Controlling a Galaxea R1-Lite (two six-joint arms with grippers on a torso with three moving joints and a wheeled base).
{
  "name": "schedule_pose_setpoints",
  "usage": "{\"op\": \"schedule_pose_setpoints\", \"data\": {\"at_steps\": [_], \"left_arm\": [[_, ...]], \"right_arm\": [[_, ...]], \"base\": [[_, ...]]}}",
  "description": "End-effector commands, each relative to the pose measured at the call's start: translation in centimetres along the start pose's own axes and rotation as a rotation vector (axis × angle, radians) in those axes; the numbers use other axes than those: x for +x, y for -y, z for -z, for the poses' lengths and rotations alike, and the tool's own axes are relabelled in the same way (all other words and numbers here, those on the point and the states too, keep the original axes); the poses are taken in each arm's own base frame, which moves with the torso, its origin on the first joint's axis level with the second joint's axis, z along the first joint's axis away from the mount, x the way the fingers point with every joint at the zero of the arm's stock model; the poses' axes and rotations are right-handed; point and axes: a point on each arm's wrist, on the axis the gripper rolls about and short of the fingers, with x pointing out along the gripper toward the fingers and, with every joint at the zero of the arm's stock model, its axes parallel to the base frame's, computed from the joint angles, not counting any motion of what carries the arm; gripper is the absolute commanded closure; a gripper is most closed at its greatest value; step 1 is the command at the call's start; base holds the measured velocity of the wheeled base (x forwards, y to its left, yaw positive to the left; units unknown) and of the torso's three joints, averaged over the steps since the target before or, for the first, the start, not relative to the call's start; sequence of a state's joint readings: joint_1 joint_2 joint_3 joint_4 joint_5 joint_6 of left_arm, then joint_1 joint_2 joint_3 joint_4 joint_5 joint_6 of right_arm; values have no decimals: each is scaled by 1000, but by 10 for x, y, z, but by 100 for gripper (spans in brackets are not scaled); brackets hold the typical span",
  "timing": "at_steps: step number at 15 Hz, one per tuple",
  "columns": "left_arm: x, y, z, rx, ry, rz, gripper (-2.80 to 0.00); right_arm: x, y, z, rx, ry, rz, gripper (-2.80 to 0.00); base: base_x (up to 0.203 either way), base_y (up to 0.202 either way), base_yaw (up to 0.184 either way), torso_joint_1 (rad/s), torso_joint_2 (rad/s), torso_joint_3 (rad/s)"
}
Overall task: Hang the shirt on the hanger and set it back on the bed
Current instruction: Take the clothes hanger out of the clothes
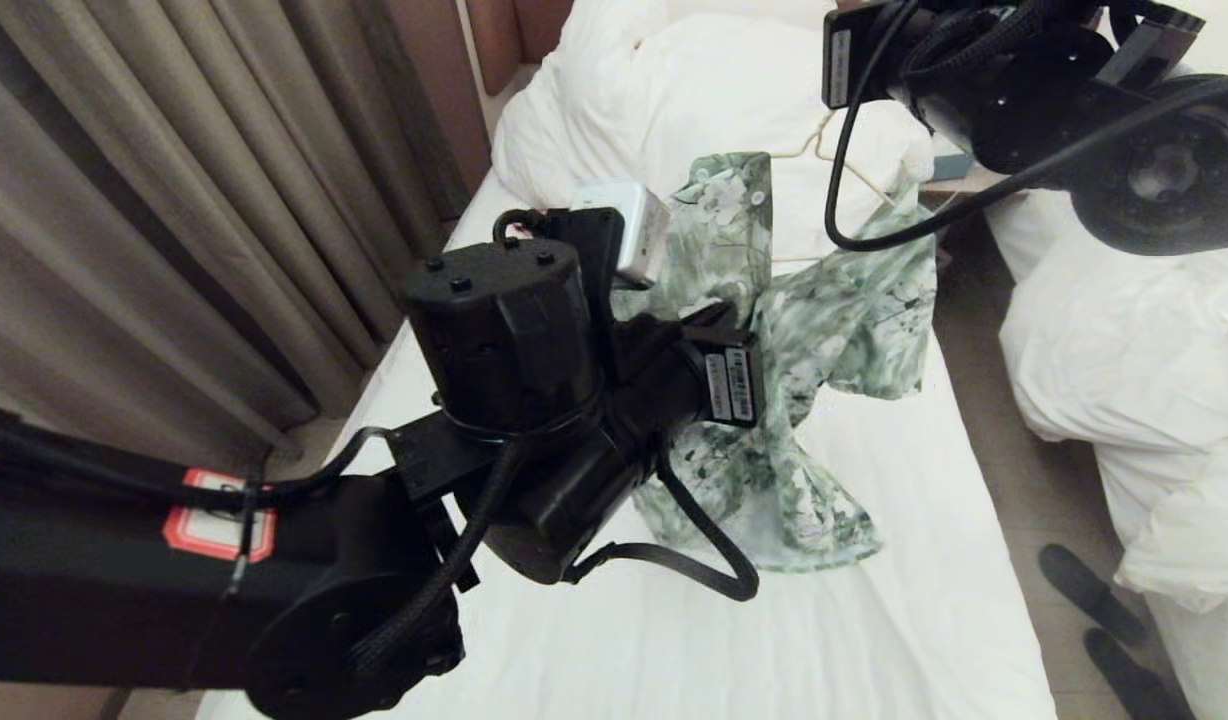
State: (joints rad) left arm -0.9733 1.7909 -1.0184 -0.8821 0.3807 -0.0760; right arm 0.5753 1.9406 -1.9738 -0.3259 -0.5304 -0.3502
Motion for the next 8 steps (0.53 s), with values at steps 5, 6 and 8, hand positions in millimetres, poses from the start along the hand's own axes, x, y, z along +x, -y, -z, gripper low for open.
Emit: {"op": "schedule_pose_setpoints", "data": {"at_steps": [5,6,8], "left_arm": [[10,23,16,0,-11,-70,0],[11,25,21,5,-21,-72,0],[13,25,23,6,-21,-76,0]], "right_arm": [[-17,-35,-4,48,-7,-79,0],[-21,-41,-6,54,-8,-87,0],[-30,-51,-11,65,-8,-108,0]], "base": [[0,0,0,0,0,0],[0,0,0,0,0,0],[0,0,0,0,0,0]]}}
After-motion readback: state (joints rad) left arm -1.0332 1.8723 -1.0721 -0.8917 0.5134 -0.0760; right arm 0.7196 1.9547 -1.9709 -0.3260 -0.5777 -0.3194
